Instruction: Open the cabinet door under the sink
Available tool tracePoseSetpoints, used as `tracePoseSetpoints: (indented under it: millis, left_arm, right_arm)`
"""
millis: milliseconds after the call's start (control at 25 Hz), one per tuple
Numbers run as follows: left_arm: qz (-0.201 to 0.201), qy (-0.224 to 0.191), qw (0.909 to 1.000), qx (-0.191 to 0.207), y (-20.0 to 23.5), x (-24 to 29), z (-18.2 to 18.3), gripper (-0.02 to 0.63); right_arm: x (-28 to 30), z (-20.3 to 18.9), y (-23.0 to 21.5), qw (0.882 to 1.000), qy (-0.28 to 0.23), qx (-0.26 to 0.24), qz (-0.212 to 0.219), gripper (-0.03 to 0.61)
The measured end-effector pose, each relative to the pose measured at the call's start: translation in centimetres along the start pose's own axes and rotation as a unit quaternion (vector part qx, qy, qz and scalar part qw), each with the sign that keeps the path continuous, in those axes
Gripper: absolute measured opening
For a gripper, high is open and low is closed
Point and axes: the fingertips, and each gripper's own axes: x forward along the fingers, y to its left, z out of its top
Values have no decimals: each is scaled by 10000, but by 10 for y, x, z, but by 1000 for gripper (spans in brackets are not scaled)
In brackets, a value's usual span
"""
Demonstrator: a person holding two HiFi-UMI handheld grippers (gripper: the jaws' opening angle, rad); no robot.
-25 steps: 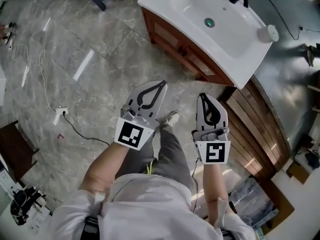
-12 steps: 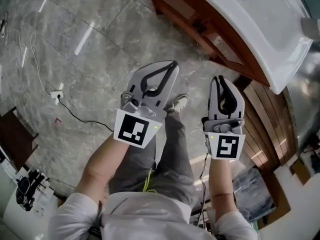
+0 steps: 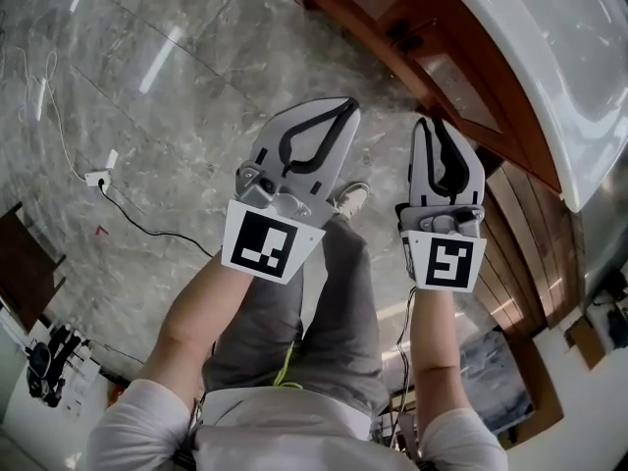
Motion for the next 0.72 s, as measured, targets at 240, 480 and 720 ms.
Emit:
tracePoseSetpoints:
  millis: [240, 480, 720]
  left_arm:
    - [-35, -19, 10000, 57, 6, 21, -37, 14]
    - [-51, -53, 9999, 72, 18, 40, -74, 15]
    - [-87, -100, 9999, 72, 25, 54, -99, 14]
  right_arm:
    - [32, -42, -12, 9999, 71, -62, -76, 37]
    - [64, -77, -17, 9998, 72, -30, -163, 38]
    - [84, -102, -21, 9997, 78, -16, -222, 52]
